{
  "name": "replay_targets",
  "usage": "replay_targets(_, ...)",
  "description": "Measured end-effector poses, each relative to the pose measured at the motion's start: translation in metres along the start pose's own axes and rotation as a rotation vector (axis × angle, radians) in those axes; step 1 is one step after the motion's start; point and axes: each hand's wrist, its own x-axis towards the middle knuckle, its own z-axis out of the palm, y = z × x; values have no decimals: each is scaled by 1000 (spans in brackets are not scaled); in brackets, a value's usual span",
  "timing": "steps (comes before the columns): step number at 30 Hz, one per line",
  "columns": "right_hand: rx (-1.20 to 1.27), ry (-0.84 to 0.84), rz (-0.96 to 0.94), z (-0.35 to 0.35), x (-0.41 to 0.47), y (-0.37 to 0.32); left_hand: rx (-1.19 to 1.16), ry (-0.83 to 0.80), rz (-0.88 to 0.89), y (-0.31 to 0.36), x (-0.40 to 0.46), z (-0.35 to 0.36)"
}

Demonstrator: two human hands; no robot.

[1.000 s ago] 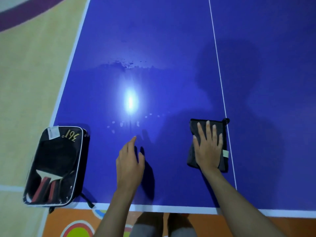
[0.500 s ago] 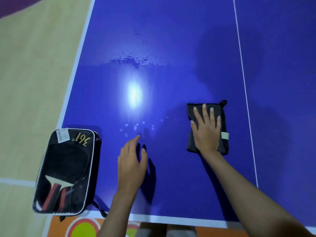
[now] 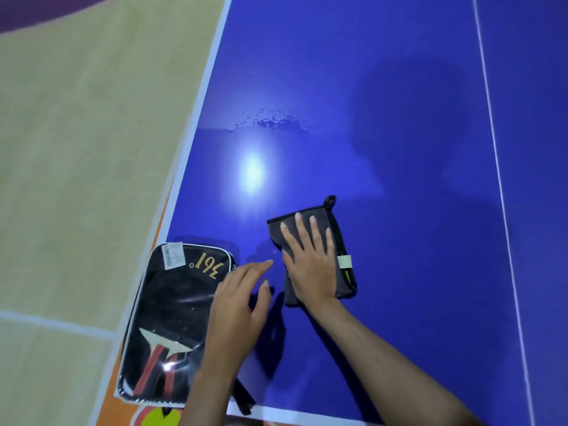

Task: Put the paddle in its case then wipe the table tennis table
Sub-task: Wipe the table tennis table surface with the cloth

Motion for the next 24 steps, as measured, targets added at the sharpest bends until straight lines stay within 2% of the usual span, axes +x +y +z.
replay_targets(2, -2, 14, 15, 5, 8, -19, 4, 16, 35, -20, 9, -18)
replay_targets(6, -7, 58, 65, 11, 37, -47, 150, -20, 215, -59, 26, -55)
replay_targets(15, 115, 102, 80, 11, 108, -75, 108, -55, 284, -102, 46, -124)
replay_targets(20, 382, 125, 110, 0, 169, -72, 206, -61, 323, -120, 60, -141)
replay_targets(24, 820, 221, 383, -38, 201, -80, 231, -105, 311, -137, 75, -165)
